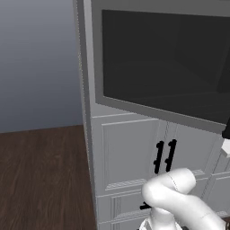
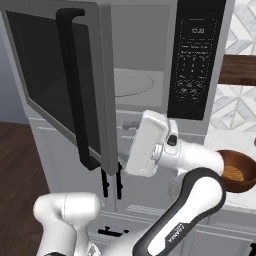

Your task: Open the microwave, place the bowl with waffle inside the microwave, then close the microwave door and turn it on.

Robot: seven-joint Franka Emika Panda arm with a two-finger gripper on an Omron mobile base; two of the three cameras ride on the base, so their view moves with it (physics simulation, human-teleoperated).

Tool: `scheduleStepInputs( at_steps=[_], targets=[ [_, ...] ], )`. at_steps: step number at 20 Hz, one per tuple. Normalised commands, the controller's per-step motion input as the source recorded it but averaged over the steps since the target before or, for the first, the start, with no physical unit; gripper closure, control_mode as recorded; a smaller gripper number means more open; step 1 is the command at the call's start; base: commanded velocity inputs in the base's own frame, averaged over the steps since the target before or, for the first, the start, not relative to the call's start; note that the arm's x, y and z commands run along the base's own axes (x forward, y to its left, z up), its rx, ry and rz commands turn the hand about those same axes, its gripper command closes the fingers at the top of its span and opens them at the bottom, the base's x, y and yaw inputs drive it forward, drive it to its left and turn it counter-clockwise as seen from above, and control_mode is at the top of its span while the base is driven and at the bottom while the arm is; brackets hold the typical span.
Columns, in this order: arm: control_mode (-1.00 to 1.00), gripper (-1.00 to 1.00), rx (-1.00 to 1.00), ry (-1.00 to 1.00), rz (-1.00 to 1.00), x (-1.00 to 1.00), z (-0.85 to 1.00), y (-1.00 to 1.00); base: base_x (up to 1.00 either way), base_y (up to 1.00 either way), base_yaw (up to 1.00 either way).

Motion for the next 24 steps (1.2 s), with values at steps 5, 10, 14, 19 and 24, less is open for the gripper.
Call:
scheduleStepInputs(
  at_steps=[5,10,14,19,24],
  targets=[
    [-1.0,-1.0,-0.09,-0.07,0.33,-0.89,0.46,0.73,0.0,0.0,0.0],
    [-1.0,-1.0,-0.06,-0.12,0.33,-1.0,0.55,0.76,0.0,0.0,0.0],
    [-1.0,-1.0,-0.19,-0.11,0.13,-0.74,0.21,1.0,0.0,0.0,0.0],
    [-1.0,-1.0,-0.36,0.0,0.0,0.0,-0.04,1.0,0.0,0.0,0.0],
    [-1.0,-1.0,-0.41,0.0,-0.09,0.43,-0.09,1.0,0.0,0.0,0.0]
  ],
)
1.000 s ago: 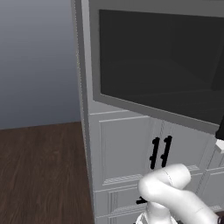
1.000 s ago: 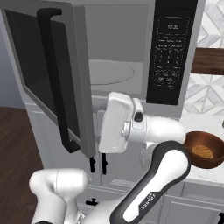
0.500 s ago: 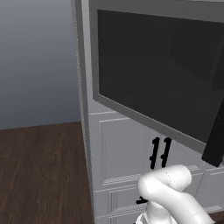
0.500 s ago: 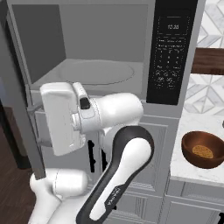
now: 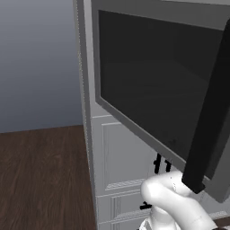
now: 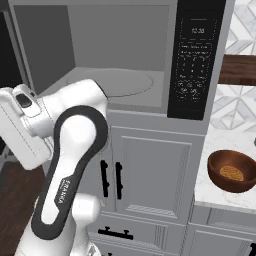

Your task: Open the microwave, place the bowl with waffle inside the microwave, then close the microwave door and turn it on.

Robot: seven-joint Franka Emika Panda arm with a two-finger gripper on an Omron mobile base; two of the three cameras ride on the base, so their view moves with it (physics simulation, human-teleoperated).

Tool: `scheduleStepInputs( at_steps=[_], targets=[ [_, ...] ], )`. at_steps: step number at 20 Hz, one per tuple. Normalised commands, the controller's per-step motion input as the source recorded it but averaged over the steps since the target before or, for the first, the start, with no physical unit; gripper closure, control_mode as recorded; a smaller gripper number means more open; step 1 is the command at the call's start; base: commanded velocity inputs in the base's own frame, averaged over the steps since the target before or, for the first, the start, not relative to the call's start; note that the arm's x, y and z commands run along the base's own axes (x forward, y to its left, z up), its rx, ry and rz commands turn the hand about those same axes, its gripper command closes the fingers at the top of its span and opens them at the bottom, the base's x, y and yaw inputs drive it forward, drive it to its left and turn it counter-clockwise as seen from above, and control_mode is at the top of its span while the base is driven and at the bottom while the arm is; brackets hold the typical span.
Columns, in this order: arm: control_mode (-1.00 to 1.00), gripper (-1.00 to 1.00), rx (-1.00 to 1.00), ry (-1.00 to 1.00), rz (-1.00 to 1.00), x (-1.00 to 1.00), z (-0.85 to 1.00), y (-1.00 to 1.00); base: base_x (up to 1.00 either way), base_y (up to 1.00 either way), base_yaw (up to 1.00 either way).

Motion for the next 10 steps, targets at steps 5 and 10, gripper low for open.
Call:
scheduleStepInputs(
  at_steps=[5,10],
  targets=[
    [-1.0,-1.0,-0.41,-0.05,-0.18,0.5,0.0,1.0,0.0,0.0,0.0],
    [-1.0,-1.0,-0.37,-0.12,-0.21,0.26,-0.04,1.0,0.0,0.0,0.0]
  ],
)
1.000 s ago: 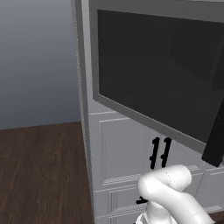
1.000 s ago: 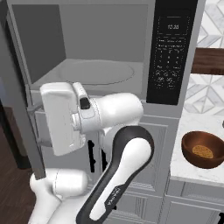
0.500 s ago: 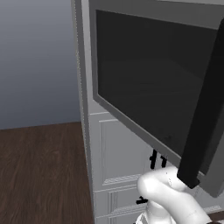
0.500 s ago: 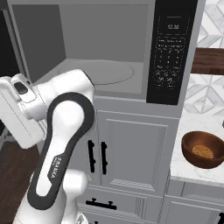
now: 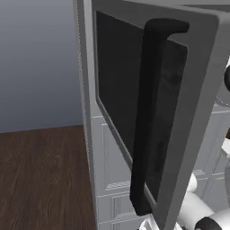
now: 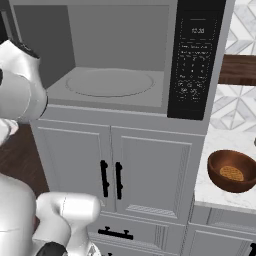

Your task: Open the microwave, place the bowl with waffle inside the microwave, then close the microwave door and turn it on.

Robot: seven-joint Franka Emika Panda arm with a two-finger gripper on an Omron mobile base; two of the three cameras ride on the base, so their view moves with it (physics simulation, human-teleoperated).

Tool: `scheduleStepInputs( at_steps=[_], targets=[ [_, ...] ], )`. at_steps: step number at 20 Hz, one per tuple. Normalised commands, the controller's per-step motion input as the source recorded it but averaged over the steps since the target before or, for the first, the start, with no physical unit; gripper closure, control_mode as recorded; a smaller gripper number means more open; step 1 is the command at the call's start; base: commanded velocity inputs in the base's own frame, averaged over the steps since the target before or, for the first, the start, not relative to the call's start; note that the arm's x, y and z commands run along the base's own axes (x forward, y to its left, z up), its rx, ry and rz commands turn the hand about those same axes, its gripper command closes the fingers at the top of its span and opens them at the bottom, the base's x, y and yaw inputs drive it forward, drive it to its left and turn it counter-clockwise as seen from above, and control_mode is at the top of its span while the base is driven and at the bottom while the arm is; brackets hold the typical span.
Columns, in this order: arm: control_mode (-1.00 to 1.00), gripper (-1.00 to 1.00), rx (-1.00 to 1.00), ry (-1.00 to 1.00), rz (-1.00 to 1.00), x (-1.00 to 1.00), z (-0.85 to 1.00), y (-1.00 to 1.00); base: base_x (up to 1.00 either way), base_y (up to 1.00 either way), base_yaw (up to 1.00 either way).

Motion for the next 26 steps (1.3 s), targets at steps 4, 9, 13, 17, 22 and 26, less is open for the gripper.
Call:
scheduleStepInputs(
  at_steps=[4,9,13,17,22,26],
  targets=[
    [-1.0,-1.0,-0.33,-0.2,-0.23,0.03,-0.16,1.0,0.0,0.0,0.0],
    [-1.0,-1.0,-0.09,-0.47,-0.29,-0.37,-0.38,-0.02,0.0,0.0,0.0],
    [-1.0,-1.0,0.02,-0.55,-0.25,-0.26,-0.59,-1.0,0.0,0.0,0.0],
    [-1.0,-1.0,0.01,-0.42,-0.24,0.03,-0.3,-1.0,0.0,0.0,0.0],
    [-1.0,-1.0,-0.02,-0.1,-0.28,0.37,0.0,-1.0,0.0,0.0,0.0],
    [-1.0,-1.0,0.0,0.08,-0.35,0.34,0.0,-1.0,0.0,0.0,0.0]
  ],
)
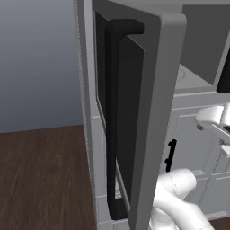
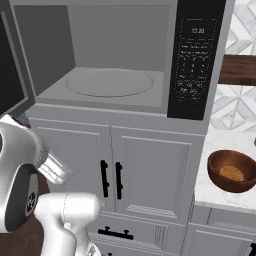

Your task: Open the microwave, place the bowl with waffle inside the microwave, then close the microwave door and turn it on.

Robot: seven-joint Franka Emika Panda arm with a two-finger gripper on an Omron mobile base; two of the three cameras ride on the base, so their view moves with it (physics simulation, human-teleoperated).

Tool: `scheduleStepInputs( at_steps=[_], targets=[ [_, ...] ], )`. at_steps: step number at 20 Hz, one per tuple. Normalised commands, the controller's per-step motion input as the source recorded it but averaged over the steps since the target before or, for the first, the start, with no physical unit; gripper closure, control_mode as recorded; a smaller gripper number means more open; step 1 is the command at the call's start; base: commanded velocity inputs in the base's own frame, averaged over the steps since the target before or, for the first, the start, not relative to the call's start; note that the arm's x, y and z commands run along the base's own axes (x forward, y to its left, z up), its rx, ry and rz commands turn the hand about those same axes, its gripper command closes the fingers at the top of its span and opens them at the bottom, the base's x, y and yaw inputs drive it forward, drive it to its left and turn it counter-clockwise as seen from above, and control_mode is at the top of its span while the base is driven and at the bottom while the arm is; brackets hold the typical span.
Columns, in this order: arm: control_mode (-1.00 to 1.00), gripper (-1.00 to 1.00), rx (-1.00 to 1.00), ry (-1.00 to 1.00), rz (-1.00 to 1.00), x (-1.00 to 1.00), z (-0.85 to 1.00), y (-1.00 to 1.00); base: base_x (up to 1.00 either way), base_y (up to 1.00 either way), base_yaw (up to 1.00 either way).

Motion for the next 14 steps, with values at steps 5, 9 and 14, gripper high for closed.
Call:
scheduleStepInputs(
  at_steps=[5,9,14],
  targets=[
    [-1.0,-1.0,0.0,0.25,-0.34,0.18,-0.1,-1.0,0.0,0.0,0.0],
    [-1.0,-1.0,0.0,0.2,-0.31,-0.07,-0.26,-1.0,0.0,0.0,0.0],
    [-1.0,-1.0,0.0,0.0,-0.21,-0.11,-0.7,-0.92,0.0,0.0,0.0]
  ],
)
